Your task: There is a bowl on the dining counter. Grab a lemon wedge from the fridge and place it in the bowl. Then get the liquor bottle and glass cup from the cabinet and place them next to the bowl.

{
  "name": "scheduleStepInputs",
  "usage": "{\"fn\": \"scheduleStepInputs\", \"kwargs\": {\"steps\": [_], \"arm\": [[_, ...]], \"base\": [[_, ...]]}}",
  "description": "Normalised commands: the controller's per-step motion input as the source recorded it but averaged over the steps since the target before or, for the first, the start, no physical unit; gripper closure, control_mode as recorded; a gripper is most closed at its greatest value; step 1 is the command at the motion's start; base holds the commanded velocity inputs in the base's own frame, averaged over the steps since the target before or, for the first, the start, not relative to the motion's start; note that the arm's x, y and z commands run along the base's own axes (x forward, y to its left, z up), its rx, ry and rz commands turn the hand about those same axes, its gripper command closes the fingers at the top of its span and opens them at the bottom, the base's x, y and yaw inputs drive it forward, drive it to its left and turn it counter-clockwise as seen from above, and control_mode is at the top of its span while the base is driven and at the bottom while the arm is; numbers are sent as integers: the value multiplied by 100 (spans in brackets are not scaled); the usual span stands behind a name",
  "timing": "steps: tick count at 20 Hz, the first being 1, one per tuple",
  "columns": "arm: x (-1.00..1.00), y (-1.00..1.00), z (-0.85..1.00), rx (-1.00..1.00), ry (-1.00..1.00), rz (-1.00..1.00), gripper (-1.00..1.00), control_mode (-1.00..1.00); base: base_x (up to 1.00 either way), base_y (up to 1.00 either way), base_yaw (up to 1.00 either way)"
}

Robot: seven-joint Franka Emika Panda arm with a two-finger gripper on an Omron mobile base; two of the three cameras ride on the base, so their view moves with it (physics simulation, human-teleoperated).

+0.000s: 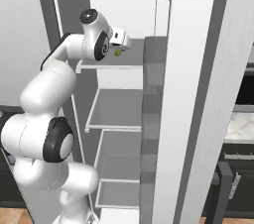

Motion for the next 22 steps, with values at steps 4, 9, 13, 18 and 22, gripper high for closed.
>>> {"fn": "scheduleStepInputs", "kwargs": {"steps": [4, 9, 13, 18, 22], "arm": [[15, 0, -8, 4, 5, 0, -100, -100], [20, 0, 0, 8, 18, 0, -100, -100], [19, 0, 0, 7, 20, 0, -100, -100], [32, 0, 2, 4, 11, 0, -100, -100], [31, -7, 12, 3, 7, 0, -100, -100]], "base": [[0, 0, 0], [0, 0, 0], [0, 0, 0], [0, 0, 0], [0, 0, 0]]}}
